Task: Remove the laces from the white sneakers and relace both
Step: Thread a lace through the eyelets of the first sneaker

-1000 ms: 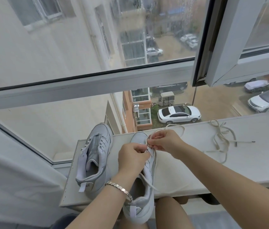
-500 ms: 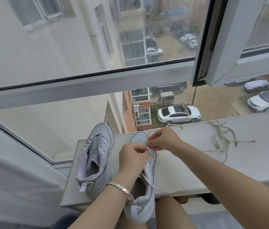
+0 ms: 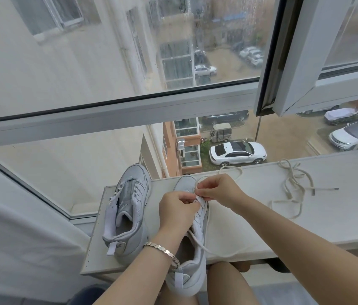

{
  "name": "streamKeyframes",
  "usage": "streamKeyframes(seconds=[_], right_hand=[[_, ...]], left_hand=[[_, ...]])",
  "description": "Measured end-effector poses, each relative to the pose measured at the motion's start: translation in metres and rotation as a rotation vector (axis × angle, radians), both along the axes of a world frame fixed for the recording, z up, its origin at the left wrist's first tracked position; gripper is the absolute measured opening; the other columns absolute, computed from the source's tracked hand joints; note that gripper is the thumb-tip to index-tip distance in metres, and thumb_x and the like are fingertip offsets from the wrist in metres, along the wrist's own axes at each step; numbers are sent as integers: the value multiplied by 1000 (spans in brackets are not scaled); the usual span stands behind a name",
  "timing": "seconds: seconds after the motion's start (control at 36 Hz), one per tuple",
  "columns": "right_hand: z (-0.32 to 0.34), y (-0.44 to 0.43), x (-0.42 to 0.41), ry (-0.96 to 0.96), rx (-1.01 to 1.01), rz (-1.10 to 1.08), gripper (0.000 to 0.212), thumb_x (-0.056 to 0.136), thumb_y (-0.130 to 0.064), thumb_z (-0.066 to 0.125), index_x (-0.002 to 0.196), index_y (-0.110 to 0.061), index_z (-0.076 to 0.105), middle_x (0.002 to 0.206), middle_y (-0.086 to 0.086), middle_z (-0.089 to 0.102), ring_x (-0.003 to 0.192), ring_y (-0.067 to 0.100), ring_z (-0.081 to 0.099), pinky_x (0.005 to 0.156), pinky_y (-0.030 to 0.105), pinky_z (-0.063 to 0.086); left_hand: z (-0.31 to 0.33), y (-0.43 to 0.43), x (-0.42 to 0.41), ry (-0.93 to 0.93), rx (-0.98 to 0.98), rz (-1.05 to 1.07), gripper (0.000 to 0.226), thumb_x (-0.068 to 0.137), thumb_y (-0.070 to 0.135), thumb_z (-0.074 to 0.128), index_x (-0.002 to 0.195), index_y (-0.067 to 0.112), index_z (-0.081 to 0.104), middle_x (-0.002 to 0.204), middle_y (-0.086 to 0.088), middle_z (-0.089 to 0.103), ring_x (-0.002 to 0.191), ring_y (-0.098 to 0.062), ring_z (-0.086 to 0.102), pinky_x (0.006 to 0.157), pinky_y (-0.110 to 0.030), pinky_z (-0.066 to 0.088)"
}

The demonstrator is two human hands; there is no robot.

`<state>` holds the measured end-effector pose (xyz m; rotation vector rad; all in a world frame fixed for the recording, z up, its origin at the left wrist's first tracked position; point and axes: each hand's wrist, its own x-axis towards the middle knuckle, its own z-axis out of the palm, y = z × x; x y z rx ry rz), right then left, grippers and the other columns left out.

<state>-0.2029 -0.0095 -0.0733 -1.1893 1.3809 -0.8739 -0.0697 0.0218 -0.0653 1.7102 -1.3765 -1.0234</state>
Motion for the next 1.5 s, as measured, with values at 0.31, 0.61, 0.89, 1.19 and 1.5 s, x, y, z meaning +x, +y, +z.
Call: streamKeyframes(seconds=[0.31, 0.61, 0.89, 1.19, 1.5], right_hand=[[-5, 8, 3, -150, -92, -2, 19, 79, 8, 66, 71, -9, 65, 72, 7, 62, 61, 14, 55, 63, 20, 50], [-4, 16, 7, 11, -188, -56, 22, 78, 2, 67, 70, -19, 66, 63, -1, 65, 55, 7, 58, 65, 21, 51], [-16, 39, 3, 122, -304, 5, 23, 81, -1, 67, 95, -19, 65, 87, -11, 69, 76, -5, 61, 75, 13, 50], [-14, 41, 25, 413, -423, 54, 25, 85, -6, 57, 107, -12, 67, 93, -3, 68, 85, 12, 60, 84, 22, 46], [-14, 38, 27, 648, -489, 117, 27, 91, -20, 54, 115, -27, 66, 104, -2, 64, 98, 16, 56, 80, 27, 42]], left_hand=[[1, 1, 0, 10, 17, 15, 22, 70, 6, 75, 70, 27, 70, 70, 9, 67, 65, -4, 60, 54, -7, 39], [-1, 0, 0, 1, 20, 34, 18, 69, 6, 77, 82, 19, 74, 75, 7, 68, 72, -6, 63, 58, -8, 40], [19, -8, -4, -681, -64, -261, 24, 84, 13, 56, 61, 9, 53, 64, -8, 51, 75, -29, 58, 58, -23, 33], [33, -17, -11, -1097, 95, -427, 24, 91, 6, 44, 113, 9, 55, 119, -9, 57, 113, -31, 54, 88, -34, 42], [29, -14, 8, -794, 97, -385, 20, 90, 13, 48, 72, 5, 52, 73, -10, 53, 92, -34, 59, 65, -30, 34]])
